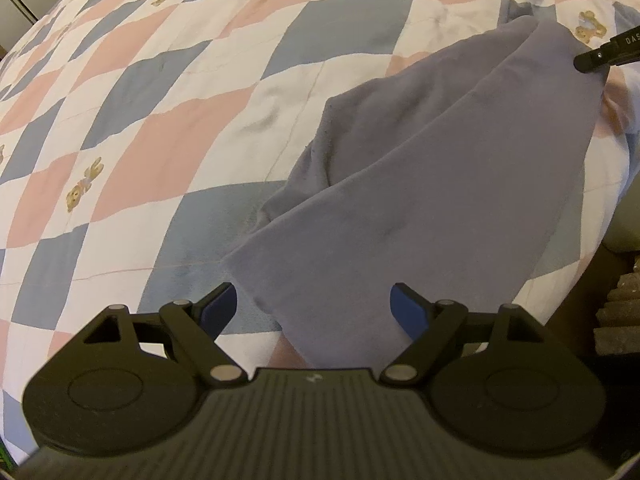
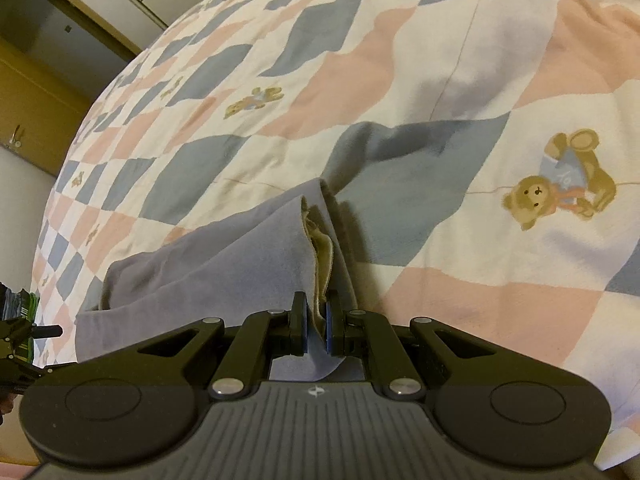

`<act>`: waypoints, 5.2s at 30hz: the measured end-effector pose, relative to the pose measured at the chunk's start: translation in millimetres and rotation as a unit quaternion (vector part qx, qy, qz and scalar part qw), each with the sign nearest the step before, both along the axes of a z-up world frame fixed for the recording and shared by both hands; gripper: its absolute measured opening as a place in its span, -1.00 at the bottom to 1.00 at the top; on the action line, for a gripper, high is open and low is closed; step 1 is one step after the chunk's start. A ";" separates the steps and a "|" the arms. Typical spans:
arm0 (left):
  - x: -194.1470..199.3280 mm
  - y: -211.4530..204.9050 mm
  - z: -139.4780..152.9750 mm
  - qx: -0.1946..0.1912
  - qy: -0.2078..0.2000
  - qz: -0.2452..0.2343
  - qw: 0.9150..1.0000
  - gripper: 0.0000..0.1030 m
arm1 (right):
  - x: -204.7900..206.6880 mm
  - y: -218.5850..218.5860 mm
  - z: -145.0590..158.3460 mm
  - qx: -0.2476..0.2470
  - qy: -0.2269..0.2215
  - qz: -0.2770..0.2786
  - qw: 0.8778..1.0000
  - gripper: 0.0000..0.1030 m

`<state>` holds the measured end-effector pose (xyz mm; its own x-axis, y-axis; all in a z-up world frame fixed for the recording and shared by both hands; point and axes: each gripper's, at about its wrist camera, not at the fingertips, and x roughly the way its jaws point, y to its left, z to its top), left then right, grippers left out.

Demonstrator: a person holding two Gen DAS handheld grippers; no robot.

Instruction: Fold clothes

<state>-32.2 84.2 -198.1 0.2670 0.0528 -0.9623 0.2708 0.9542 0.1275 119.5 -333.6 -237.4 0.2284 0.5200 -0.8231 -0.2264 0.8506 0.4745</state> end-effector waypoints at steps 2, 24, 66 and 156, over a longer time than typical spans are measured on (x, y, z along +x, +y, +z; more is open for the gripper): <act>1.1 -2.4 -0.6 0.000 0.003 0.000 1.000 0.58 | 1.4 1.0 -4.1 -0.007 0.006 0.003 1.000 -0.79; -13.2 -18.2 26.8 -0.018 -0.018 0.015 1.000 0.58 | -20.7 -8.7 28.9 -0.051 -0.007 -0.003 0.999 -0.26; -105.5 58.4 97.7 -0.085 -0.113 0.060 0.988 0.58 | -143.2 79.2 128.7 -0.095 -0.104 0.023 0.990 -0.21; 30.2 52.4 -14.4 -0.050 0.008 -0.401 0.915 0.27 | -317.5 318.3 43.1 -0.105 -0.016 -0.227 0.968 -0.14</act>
<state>-2.0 136.6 -212.5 0.1663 -0.2421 -0.9559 0.8897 0.4548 0.0396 -198.0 -15.4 -194.3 0.4212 0.1820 -0.8885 0.1812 0.9430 0.2790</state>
